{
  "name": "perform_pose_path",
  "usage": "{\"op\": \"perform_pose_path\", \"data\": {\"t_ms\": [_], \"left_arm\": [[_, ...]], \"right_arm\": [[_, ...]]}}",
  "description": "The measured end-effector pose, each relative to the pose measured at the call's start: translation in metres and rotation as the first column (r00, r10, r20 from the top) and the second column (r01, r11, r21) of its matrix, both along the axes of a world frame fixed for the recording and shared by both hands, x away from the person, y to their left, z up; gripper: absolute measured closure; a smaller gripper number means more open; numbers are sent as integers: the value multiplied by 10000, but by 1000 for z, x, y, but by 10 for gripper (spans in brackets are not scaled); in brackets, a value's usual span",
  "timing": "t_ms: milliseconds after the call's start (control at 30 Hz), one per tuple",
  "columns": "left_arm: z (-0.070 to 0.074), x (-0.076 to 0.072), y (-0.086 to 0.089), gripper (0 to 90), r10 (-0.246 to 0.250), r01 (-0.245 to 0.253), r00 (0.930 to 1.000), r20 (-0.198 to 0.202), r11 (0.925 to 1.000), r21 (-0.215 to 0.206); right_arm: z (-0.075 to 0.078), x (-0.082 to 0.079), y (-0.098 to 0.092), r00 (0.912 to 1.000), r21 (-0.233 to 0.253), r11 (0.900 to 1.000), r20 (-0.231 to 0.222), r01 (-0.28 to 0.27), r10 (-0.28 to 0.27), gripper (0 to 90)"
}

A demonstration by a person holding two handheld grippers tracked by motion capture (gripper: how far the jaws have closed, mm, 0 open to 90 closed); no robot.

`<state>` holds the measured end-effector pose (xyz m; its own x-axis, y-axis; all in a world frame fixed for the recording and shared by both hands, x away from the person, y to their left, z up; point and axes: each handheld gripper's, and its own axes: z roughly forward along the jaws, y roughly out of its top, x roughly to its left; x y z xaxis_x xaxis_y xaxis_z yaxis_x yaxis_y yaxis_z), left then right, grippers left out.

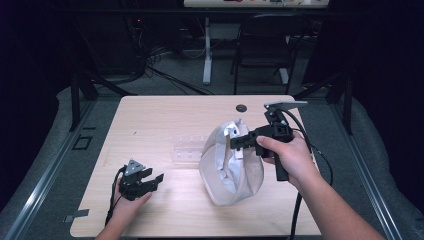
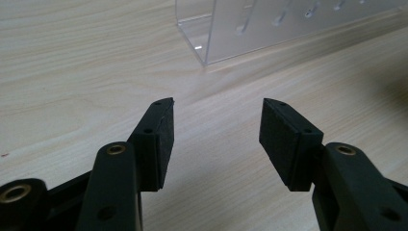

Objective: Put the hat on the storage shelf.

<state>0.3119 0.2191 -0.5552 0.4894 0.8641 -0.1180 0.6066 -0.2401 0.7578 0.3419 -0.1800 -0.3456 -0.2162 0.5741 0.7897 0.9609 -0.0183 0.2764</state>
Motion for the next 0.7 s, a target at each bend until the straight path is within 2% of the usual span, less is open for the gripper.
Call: {"op": "perform_pose_path", "data": {"t_ms": [167,400,500,700], "left_arm": [[0,-1,-4,465,-116,116,9999,-7,9999,-41],[0,-3,-7,465,-202,202,9998,42,9998,-74],[0,-3,-7,465,-206,206,9998,30,9998,-81],[0,-3,-7,465,-225,225,9997,-9,9996,-145]], "right_arm": [[9,7,0,9994,183,9995,182,276,-280,820],[19,15,2,9978,184,9988,468,463,-471,819],[26,22,2,9959,422,9971,620,628,-653,819],[32,32,4,9932,541,9947,724,871,-909,818]]}}
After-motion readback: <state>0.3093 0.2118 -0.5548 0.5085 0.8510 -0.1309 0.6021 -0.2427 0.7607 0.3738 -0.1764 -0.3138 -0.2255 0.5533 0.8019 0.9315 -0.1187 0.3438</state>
